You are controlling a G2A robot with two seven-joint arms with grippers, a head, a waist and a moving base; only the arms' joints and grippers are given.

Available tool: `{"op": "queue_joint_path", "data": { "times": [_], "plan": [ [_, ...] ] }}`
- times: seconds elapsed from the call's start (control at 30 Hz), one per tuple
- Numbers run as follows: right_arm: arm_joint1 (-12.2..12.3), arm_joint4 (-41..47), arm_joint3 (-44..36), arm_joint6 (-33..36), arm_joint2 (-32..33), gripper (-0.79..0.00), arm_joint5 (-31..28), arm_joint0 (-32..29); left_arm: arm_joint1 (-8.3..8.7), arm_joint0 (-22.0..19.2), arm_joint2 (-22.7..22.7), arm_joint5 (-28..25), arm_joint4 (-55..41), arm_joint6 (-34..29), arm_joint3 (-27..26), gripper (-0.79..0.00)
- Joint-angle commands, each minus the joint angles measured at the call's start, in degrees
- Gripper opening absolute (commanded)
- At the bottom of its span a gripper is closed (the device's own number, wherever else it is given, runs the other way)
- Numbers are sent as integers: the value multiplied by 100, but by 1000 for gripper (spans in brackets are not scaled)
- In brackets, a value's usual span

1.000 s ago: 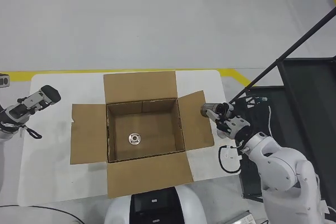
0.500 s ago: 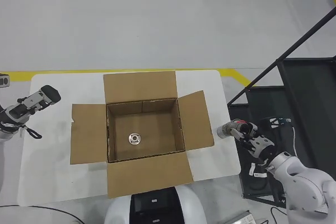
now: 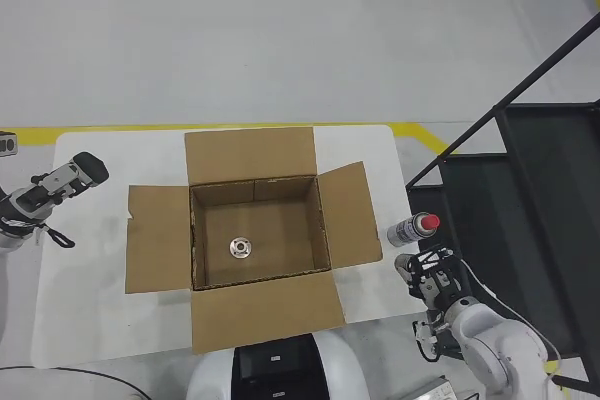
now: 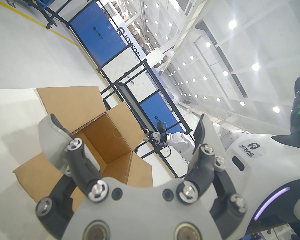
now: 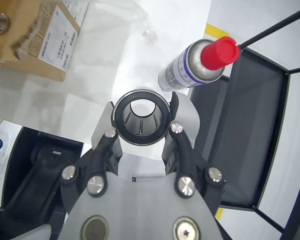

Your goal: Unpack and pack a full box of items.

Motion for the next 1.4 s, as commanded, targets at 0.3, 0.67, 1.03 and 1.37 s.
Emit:
{"op": "queue_joint_path", "data": {
  "times": [0.3,0.67,1.03,1.37],
  "plan": [
    [-20,645,1122,241,-174,-785,595,531,0,0,0,0,0,0,0,0],
    [-43,874,1937,158,-458,-785,1085,1009,0,0,0,0,0,0,0,0],
    [-27,994,2029,226,-499,-785,1168,1046,0,0,0,0,0,0,0,0],
    [-23,1089,2146,369,-615,-446,1379,1164,0,0,0,0,0,0,0,0]
  ]
}}
